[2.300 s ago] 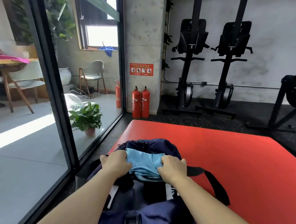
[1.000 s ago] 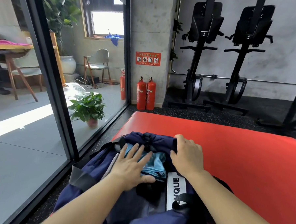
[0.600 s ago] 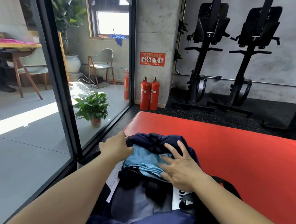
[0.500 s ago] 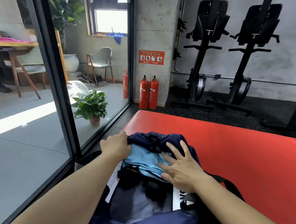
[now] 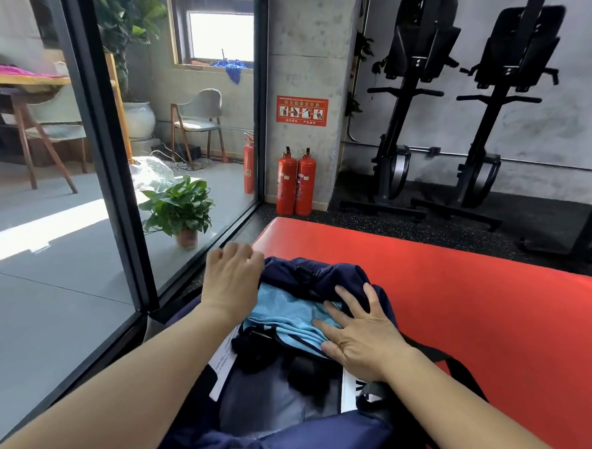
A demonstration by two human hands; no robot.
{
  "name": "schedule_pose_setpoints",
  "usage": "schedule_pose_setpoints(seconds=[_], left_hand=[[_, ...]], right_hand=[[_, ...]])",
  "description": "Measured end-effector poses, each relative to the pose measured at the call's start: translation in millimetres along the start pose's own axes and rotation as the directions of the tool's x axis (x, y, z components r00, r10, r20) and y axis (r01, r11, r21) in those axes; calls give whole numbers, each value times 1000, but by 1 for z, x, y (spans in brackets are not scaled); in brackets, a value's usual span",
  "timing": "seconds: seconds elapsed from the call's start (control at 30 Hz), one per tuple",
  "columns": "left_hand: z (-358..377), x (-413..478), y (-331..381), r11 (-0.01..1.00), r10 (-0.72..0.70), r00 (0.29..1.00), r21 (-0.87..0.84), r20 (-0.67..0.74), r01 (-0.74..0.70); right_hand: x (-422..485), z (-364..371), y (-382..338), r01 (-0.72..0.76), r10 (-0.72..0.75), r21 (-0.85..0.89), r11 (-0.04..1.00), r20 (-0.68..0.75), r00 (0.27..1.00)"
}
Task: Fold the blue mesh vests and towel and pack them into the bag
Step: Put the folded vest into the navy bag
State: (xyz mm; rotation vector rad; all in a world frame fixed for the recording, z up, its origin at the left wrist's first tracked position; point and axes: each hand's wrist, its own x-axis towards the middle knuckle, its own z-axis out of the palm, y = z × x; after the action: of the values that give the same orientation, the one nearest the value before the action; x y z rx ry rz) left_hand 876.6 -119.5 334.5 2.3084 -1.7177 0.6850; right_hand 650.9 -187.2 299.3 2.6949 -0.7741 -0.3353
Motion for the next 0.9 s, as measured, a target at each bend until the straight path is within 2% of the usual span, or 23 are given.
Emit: schedule_pose_setpoints(seconds=[0.07,0.13,0.23,0.3,0.4,0.5,0.67,0.77,0.9], left_hand=[[-6,-3,4,981,183,983,-69,-19,-184],[-7,-8,7,947,293,948,-171,125,-271],[-1,-18,1,955,295,840,-157,455,-250],[3,-20,-5,967,253,800,-135,543,-214],[0,-15,-3,963,268,799,-158,538,-216],[-2,-7,9,945,326,799,-186,505,-269],[3,3,13,952,288,771,-260,568,-164],[7,4,12,964,264,777,-177,572,-197],[8,-1,18,962,238,845,2,479,-273]], right_hand=[[0,-2,-2,-9,9,-6,1000,-1,1000],[0,-2,-2,-24,24,-4,1000,3,1000],[0,-2,-1,-27,28,-13,1000,19,999],[-1,-4,-2,-32,33,-21,999,19,999],[-3,-13,-5,-88,88,-10,996,28,996],[-1,-17,-6,-77,77,44,996,4,997],[-1,-10,4,-44,45,49,998,-18,999],[-1,0,2,-64,65,48,997,-12,998],[-7,3,2,-165,165,86,982,15,986]])
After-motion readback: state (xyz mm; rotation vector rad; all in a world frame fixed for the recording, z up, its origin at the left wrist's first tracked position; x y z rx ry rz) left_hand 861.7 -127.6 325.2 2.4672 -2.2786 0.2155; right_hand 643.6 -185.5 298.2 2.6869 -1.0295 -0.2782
